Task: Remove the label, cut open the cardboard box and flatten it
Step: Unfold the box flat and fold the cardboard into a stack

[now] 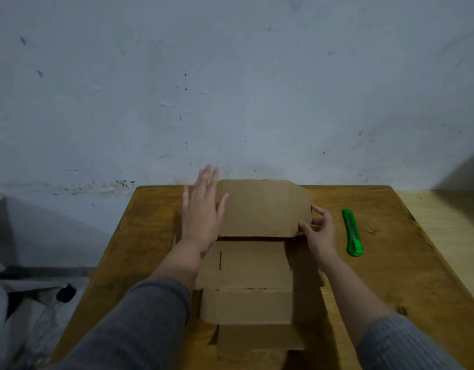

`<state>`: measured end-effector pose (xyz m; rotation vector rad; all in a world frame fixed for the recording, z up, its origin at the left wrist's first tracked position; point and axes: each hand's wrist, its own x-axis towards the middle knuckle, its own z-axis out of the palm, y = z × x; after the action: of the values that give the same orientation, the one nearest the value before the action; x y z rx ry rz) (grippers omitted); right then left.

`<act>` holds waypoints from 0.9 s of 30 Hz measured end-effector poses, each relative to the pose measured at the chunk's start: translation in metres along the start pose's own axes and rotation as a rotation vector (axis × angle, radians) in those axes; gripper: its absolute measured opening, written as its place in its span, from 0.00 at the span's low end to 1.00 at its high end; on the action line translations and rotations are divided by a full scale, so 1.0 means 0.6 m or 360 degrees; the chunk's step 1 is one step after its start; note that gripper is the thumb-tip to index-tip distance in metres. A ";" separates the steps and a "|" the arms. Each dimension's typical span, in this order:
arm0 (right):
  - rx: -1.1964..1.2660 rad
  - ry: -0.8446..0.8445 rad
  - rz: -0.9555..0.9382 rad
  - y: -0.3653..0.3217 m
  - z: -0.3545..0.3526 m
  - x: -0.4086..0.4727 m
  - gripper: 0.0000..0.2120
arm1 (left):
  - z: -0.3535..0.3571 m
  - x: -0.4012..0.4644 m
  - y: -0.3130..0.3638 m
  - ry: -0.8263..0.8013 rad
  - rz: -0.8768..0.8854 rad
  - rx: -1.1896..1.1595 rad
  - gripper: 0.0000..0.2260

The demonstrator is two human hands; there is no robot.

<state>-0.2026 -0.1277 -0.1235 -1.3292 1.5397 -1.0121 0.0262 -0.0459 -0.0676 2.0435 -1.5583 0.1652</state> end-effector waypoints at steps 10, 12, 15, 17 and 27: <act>-0.0077 -0.0046 -0.0055 0.018 -0.017 -0.012 0.23 | 0.023 0.049 0.019 -0.0492 0.0368 0.0704 0.28; -0.0075 -0.0044 -0.0050 0.018 -0.024 -0.016 0.23 | 0.020 0.043 0.017 -0.0445 0.0379 0.0697 0.28; -0.0085 -0.0035 -0.0045 0.016 -0.030 -0.023 0.22 | 0.012 0.039 0.017 -0.0393 0.0444 0.0621 0.29; -0.0087 -0.0021 -0.0053 0.018 -0.032 -0.028 0.22 | 0.007 0.038 0.015 -0.0396 0.0474 0.0538 0.30; -0.0334 -0.0309 -0.0080 0.040 -0.049 -0.090 0.41 | 0.006 -0.002 -0.008 -0.0391 0.0464 0.0354 0.29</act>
<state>-0.2334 -0.0698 -0.1319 -1.5698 1.5014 -0.7418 0.0295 -0.0460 -0.0726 2.0523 -2.0711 0.2111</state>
